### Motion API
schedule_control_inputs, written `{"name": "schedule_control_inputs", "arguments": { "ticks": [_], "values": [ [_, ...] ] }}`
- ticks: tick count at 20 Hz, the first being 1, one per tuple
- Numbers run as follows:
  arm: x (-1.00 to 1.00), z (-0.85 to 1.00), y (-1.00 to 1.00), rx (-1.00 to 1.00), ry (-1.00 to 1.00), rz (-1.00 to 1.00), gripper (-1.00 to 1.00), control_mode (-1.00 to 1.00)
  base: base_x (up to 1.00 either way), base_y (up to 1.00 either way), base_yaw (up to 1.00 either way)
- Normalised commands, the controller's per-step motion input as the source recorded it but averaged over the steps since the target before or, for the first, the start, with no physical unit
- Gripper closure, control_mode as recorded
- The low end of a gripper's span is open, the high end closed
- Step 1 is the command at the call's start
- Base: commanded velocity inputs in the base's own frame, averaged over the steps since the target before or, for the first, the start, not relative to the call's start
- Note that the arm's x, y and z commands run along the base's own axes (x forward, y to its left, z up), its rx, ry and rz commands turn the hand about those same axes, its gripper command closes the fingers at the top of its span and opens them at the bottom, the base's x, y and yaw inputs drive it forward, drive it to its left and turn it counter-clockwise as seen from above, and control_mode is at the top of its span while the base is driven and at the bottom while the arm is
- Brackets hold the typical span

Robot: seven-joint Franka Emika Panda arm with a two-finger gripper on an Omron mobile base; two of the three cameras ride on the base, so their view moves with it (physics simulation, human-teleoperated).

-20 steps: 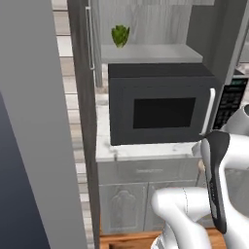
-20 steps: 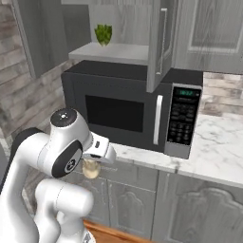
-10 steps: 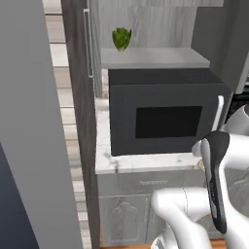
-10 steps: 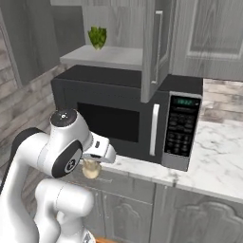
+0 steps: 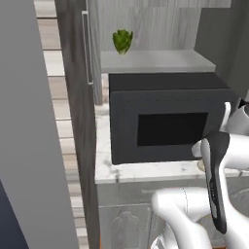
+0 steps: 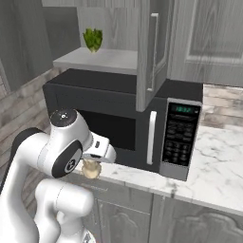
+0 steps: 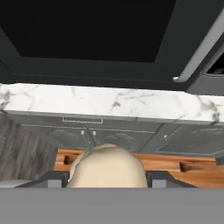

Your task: Pick the candle and candle from the dining table and place them in the open cabinet. Close the cabinet after placing the objects.

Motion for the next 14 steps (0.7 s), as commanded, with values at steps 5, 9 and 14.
{"name": "schedule_control_inputs", "arguments": {
  "ticks": [5, 9, 14],
  "values": [
    [0.0, 0.0, 0.0, 0.0, 0.0, 0.0, 1.0, 1.0, 0.4, 0.0, 0.0],
    [0.0, 0.0, 0.0, 0.0, 0.0, 0.0, 1.0, 1.0, 0.35, 0.0, 0.0],
    [0.0, 0.0, 0.0, 0.0, 0.0, 0.0, 1.0, 1.0, 0.29, 0.0, 0.0]
  ]
}}
